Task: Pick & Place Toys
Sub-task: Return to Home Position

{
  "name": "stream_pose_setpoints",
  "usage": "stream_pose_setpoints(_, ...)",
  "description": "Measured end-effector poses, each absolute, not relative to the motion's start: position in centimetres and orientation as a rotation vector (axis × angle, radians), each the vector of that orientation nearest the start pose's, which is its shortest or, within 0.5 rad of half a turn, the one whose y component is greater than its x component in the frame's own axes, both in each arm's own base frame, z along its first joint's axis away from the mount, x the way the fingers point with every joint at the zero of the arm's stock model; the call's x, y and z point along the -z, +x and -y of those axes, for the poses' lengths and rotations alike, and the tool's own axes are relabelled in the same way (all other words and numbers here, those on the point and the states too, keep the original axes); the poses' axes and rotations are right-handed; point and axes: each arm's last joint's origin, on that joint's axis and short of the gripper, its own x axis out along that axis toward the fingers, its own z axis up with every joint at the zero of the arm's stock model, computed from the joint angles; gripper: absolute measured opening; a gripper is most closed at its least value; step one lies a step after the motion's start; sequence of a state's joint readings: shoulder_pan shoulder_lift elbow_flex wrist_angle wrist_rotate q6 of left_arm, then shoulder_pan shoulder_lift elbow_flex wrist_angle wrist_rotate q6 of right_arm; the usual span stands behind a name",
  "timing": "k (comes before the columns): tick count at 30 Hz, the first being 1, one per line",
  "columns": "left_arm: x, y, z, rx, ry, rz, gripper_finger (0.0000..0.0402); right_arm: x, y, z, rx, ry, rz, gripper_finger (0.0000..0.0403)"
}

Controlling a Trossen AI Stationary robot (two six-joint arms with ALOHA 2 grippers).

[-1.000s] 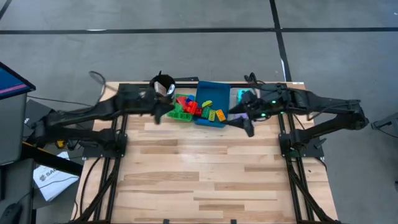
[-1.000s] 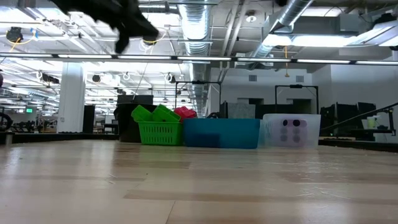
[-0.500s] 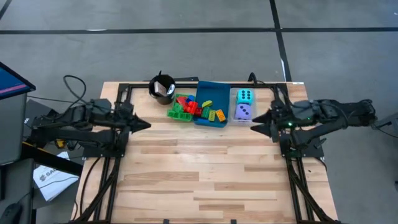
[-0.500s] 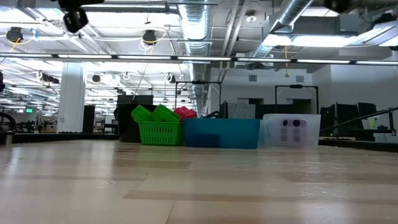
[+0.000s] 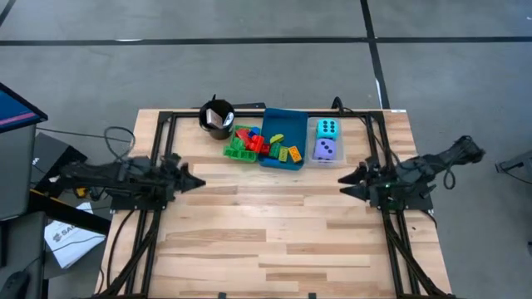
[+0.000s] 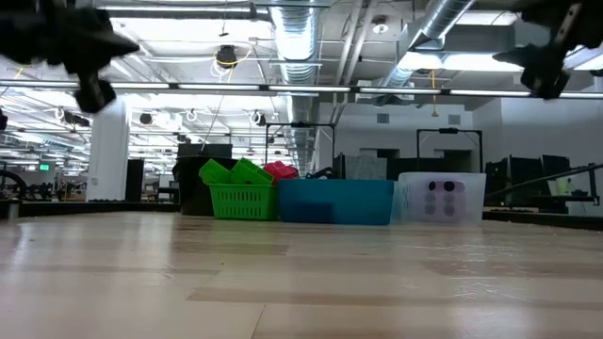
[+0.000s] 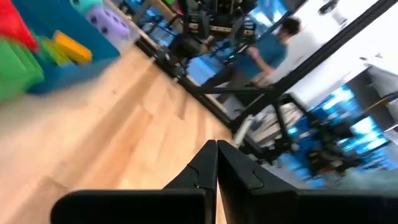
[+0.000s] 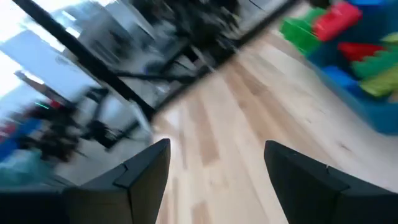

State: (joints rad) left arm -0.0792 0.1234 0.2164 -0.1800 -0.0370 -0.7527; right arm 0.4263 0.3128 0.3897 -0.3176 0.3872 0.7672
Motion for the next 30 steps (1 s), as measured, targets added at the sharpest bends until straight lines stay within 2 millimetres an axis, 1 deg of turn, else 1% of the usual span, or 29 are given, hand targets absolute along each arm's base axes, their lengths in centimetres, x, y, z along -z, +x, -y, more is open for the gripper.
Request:
stream_pose_setpoints(2,-18.9,9.6,0.8,0.046,-0.795,-0.062,0.0002,-22.4,9.7,-3.3,0.016,0.682,-0.170,0.0255)
stream_pose_setpoints(5,-16.9,9.8,1.0,0.118,-0.816,-0.003,0.0003,-20.4,9.6,-3.3,-0.017,0.701,-0.131,0.0255)
stream_pose_setpoints(13,-16.7,9.8,1.1,0.117,-0.688,-0.030,0.0004,-16.4,9.6,-3.4,-0.010,0.654,-0.185,0.0255)
stream_pose_setpoints(18,-16.6,9.8,1.1,0.112,-0.690,-0.043,0.0005,-16.2,9.8,-3.5,-0.047,0.622,-0.158,0.0250)
stream_pose_setpoints(22,-16.5,9.9,1.1,0.097,-0.691,-0.048,0.0003,-16.0,9.9,-3.5,-0.045,0.582,-0.160,0.0228)
stream_pose_setpoints(26,-16.6,9.9,1.1,0.094,-0.686,-0.037,0.0003,-16.0,9.9,-3.5,-0.041,0.631,-0.167,0.0207)
stream_pose_setpoints(30,-16.6,9.9,1.1,0.093,-0.686,-0.038,0.0007,-16.0,9.9,-3.5,-0.034,0.695,-0.170,0.0196)
